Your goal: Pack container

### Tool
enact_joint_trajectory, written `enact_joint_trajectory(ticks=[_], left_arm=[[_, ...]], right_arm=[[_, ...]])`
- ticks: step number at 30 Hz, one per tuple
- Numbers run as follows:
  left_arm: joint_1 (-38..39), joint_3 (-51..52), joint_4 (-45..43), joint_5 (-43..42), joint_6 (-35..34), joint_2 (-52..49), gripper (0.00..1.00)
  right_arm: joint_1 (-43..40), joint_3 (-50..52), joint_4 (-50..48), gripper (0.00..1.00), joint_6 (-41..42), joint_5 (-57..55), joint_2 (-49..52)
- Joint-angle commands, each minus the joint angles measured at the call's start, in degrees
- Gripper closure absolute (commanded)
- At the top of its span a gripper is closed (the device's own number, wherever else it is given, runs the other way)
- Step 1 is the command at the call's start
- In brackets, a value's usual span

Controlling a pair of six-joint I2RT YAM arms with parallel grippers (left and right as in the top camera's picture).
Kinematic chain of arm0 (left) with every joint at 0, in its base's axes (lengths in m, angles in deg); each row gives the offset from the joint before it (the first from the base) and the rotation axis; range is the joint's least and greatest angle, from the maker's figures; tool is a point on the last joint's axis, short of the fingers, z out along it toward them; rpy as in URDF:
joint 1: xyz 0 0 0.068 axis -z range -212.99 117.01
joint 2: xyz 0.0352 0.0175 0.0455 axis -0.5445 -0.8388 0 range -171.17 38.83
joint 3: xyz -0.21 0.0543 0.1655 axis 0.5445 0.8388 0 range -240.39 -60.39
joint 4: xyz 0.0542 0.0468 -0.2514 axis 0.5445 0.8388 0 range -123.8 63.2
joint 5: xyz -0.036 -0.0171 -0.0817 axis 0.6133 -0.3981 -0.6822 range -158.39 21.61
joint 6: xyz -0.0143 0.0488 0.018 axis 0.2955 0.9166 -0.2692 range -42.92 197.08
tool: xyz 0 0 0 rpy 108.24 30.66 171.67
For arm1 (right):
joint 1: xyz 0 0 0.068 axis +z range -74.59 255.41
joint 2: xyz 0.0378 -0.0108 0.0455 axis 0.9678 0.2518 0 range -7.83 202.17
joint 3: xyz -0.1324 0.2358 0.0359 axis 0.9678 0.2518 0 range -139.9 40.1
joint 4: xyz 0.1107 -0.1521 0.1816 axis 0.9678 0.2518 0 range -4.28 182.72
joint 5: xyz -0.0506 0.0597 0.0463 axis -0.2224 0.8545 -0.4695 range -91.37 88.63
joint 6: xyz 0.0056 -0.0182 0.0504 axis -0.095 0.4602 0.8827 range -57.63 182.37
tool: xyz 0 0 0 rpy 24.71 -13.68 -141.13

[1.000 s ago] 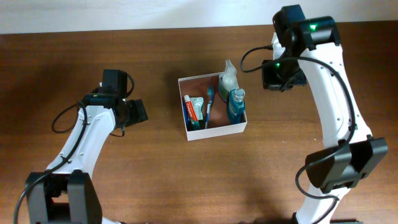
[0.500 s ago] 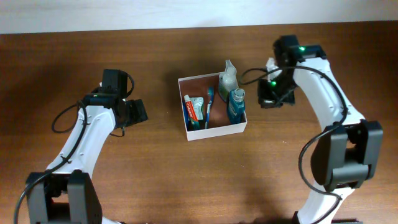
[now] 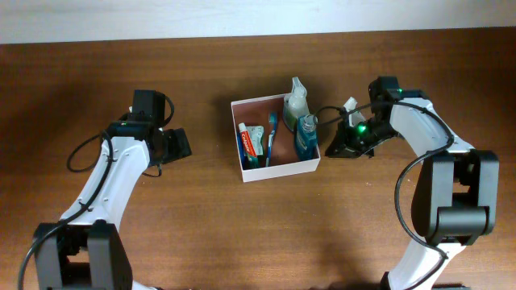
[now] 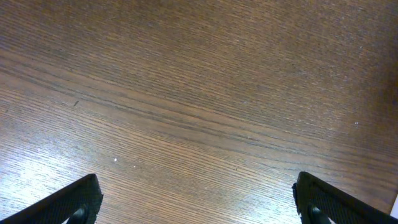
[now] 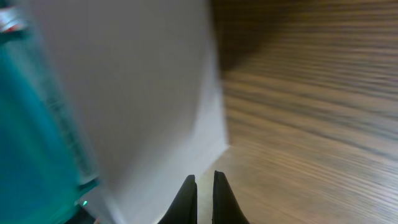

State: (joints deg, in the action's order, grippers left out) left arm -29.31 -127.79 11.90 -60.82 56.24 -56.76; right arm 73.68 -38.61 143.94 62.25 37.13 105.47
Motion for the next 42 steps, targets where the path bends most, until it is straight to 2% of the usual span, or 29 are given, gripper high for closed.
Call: enact_joint_trajectory(ticks=[1,29,42], left_arm=[[-0.1,-0.1,0.0,0.4,-0.2,-0.5,0.01],[-0.1,-0.1,0.0,0.4,-0.2,-0.5,0.01],[-0.1,-0.1,0.0,0.4,-0.2,-0.5,0.00]], right_arm=[[-0.3,0.5,-0.2,0.96,-5.6,9.8,-1.4],[-0.2,0.7,7.9,0.96,-13.2,12.8,-1.4],[-0.2,3.0,6.4,0.96,-13.2,13.6,-1.4]])
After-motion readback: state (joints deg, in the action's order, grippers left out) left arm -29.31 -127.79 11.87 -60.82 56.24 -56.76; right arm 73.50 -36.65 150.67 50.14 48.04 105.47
